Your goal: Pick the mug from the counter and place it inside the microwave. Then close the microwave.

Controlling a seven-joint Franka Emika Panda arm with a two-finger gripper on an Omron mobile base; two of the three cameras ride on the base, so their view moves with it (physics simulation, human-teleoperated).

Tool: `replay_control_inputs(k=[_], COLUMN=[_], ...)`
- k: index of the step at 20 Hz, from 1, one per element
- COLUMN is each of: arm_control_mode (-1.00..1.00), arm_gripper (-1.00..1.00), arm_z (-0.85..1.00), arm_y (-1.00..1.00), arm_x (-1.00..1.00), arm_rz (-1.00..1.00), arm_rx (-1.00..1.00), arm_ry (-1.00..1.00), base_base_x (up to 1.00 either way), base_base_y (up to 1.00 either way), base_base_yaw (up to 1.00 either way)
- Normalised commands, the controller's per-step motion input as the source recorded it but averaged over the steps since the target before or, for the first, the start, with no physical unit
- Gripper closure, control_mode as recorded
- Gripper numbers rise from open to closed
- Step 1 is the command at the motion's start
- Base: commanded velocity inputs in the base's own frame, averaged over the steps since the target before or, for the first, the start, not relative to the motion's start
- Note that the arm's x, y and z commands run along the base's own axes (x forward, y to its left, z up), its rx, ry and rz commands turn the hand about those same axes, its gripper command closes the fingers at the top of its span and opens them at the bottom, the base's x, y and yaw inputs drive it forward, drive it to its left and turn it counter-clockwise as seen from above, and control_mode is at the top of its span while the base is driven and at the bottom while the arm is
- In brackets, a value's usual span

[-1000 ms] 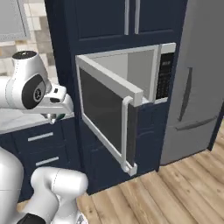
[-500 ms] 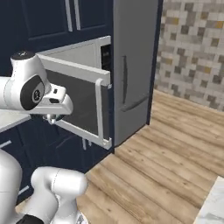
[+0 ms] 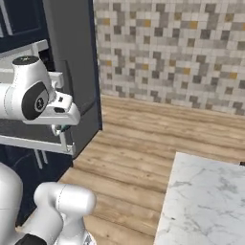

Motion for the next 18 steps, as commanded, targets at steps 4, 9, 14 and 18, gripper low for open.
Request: replay_control_inputs(k=[4, 9, 14, 18], arm_control_mode=[1.00, 1.00, 1.00, 1.00], arm_gripper=[1.00, 1.00, 1.00, 1.00], arm_z=[0.00, 0.00, 0.00, 0.00], arm_y=[0.00, 0.00, 0.00, 0.00], arm_x=[0.00, 0.00, 0.00, 0.00], arm_rz=[0.00, 0.00, 0.00, 0.00], arm_rx=[0.00, 0.00, 0.00, 0.00], arm_ry=[0.00, 0.00, 0.00, 0.00], base_base_x=[0.15, 0.87, 1.00, 0.85], base_base_y=[-0.92, -0.63, -0.10, 0.29], base_base_yaw=[-0.47, -0.22, 0.00, -0.09])
